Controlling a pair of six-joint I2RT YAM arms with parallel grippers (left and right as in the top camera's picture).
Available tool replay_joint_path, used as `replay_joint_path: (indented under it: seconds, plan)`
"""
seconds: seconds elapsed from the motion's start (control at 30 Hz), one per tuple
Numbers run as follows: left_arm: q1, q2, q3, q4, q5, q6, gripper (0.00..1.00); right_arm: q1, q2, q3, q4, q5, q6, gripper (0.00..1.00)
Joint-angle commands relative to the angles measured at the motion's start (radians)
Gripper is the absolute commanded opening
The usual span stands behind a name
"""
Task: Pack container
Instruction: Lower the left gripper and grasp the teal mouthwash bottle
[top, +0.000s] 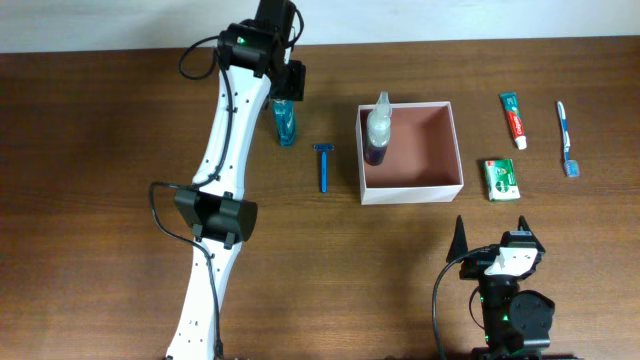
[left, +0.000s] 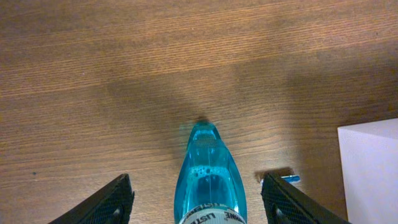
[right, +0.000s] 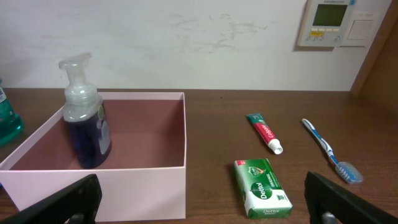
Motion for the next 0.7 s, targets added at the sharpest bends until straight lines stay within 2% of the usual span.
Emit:
replay_joint_path:
  seconds: [0.0, 0.27, 0.67]
  plan:
    - [0.003, 0.003, 0.004, -0.014, 0.018, 0.016, 0.67, 0.008, -0.007, -0.005, -0.006, 0.02, 0.0, 0.99]
    - [0.003, 0.003, 0.004, -0.053, 0.018, 0.016, 0.56, 0.008, -0.007, -0.005, -0.006, 0.02, 0.0, 0.99]
    - [-0.002, 0.017, -0.003, -0.06, 0.018, 0.016, 0.56, 0.008, -0.006, -0.005, -0.006, 0.02, 0.0, 0.99]
